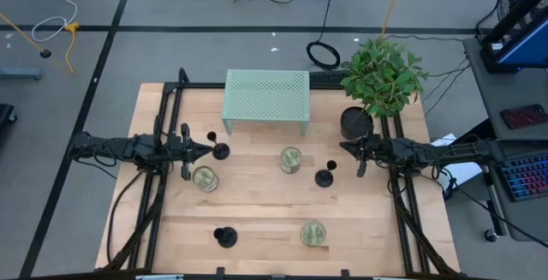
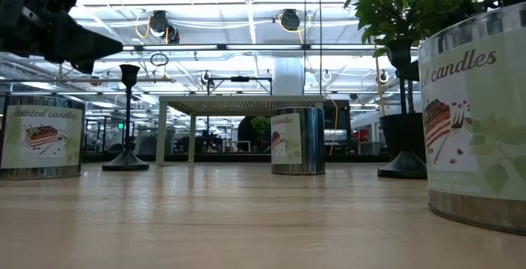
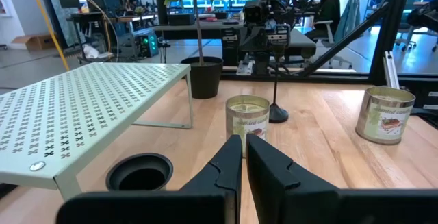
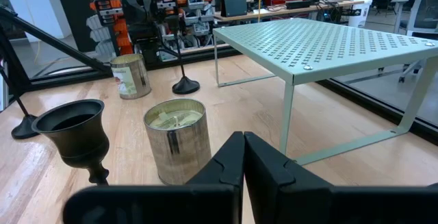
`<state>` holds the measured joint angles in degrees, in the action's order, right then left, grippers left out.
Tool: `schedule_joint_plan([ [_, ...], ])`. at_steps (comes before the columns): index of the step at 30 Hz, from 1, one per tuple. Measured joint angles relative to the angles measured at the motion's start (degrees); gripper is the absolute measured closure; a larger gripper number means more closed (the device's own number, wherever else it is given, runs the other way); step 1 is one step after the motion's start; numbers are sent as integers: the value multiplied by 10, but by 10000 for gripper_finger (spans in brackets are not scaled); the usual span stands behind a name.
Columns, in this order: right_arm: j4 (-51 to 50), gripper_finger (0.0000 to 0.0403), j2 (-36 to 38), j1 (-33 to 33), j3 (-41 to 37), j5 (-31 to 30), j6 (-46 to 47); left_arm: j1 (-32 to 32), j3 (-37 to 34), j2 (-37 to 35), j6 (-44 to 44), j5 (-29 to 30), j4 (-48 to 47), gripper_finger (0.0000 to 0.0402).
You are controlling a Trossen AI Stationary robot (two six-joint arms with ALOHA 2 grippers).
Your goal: Pick & Place candle stick holders
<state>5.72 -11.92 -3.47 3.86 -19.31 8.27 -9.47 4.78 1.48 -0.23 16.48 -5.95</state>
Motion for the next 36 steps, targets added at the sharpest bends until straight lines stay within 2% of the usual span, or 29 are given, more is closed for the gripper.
schedule_joint_plan([
  [9, 0, 399, 0, 0, 0, 0, 0, 0, 0, 0, -3, 1, 4, 376],
  [18, 0, 399, 0, 0, 0, 0, -1, 0, 0, 0, -100, -8, 13, 376],
  [27, 0, 399, 0, 0, 0, 0, -3, 0, 0, 0, -100, -14, 10, 373],
  [30, 11, 399, 0, 0, 0, -2, -34, 0, 0, 0, -92, -14, 10, 355],
  [36, 70, 399, 0, 0, 0, -1, -75, 0, 0, 0, -85, -8, 10, 289],
])
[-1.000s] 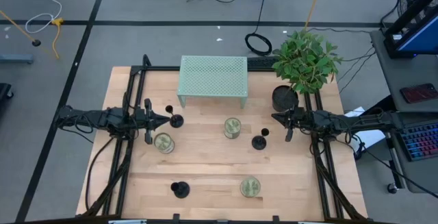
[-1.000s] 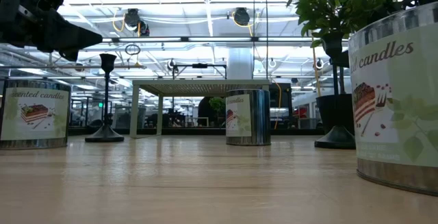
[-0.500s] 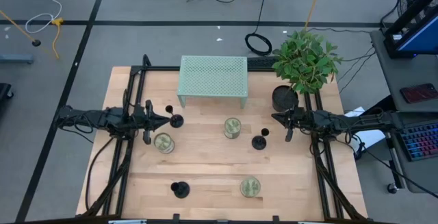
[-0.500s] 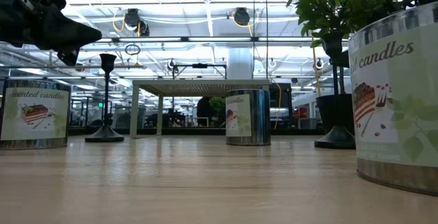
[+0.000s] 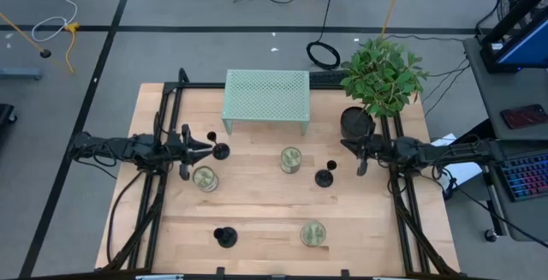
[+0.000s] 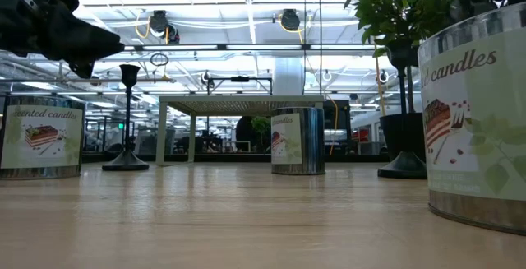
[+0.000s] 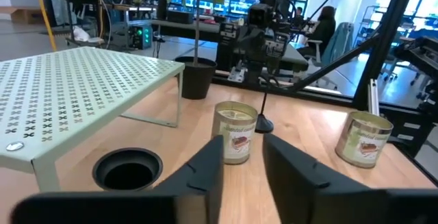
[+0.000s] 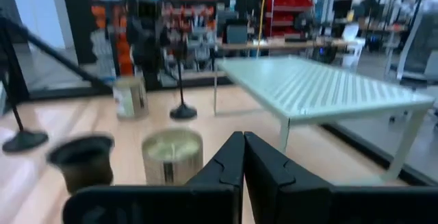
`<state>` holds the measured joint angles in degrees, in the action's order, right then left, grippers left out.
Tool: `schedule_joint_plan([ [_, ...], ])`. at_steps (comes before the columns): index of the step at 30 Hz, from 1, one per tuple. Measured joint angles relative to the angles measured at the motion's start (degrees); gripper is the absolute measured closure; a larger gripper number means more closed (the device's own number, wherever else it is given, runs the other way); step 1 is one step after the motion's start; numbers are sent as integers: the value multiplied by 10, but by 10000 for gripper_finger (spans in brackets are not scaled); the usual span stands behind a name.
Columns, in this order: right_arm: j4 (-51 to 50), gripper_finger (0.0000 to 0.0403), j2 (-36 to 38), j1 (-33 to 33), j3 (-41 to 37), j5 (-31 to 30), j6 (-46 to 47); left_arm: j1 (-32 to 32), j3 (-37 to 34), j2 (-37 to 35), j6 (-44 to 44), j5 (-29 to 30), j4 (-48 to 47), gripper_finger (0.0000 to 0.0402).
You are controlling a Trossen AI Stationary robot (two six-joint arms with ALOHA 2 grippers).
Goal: Pick & Place candle stick holders
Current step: Put the middle black candle holder on the shelf
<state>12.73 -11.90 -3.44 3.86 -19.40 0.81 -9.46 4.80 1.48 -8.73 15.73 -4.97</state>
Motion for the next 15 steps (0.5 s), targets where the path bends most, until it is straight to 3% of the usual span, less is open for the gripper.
schedule_joint_plan([
  [7, 42, 385, -1, 0, 0, 14, -35, 0, 0, 0, 0, 25, 0, 241],
  [12, 42, 331, -13, 0, 0, 68, -23, 0, 0, 0, 9, 48, 0, 237],
  [15, 42, 292, -25, 0, 0, 132, 2, 0, 0, 0, 12, 66, 0, 242],
])
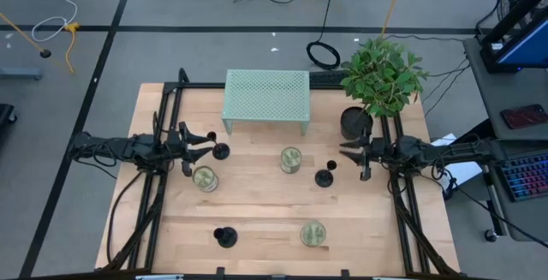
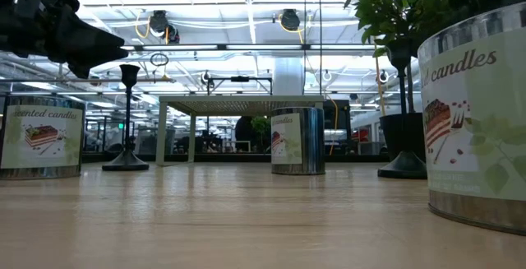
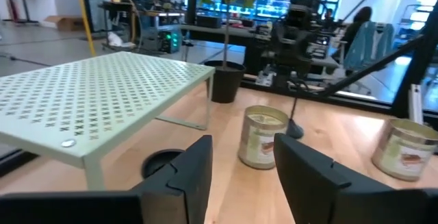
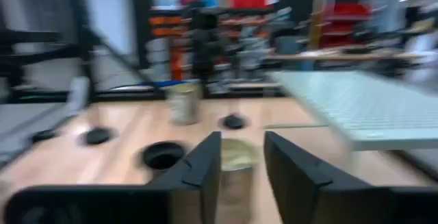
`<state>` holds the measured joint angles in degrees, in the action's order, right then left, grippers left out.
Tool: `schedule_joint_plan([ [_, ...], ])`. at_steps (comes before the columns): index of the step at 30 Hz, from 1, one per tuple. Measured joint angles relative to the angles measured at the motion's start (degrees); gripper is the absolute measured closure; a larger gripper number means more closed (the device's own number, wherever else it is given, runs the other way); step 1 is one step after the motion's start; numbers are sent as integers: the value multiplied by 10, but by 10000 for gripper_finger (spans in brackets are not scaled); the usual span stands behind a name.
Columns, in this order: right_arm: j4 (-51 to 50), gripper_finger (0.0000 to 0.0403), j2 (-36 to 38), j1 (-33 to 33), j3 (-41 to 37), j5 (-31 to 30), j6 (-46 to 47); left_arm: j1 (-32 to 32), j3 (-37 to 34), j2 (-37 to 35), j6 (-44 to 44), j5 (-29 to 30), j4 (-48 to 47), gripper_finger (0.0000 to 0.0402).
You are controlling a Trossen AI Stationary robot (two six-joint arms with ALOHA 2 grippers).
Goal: Pick & Place candle stick holders
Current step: Put the middle black candle holder on the shelf
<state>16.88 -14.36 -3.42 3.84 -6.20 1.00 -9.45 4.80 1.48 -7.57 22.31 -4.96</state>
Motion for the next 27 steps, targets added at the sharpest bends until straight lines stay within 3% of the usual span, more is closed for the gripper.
schedule_joint_plan([
  [4, 0, 241, -27, 0, 0, 65, 47, 0, 0, 0, 0, 3, 0, 249],
  [10, 2, 178, -96, -1, 0, 66, 78, 0, 0, 0, 0, 2, 0, 248],
  [14, 22, 149, -150, -1, 0, 108, 87, 0, 0, 0, -1, 2, 0, 249],
  [20, 98, 129, -244, -1, 0, 120, 88, 0, 0, 0, -1, 2, 0, 249],
  [27, 222, 134, -373, -1, 0, 120, 52, 0, 0, 0, -1, 2, 0, 250],
])
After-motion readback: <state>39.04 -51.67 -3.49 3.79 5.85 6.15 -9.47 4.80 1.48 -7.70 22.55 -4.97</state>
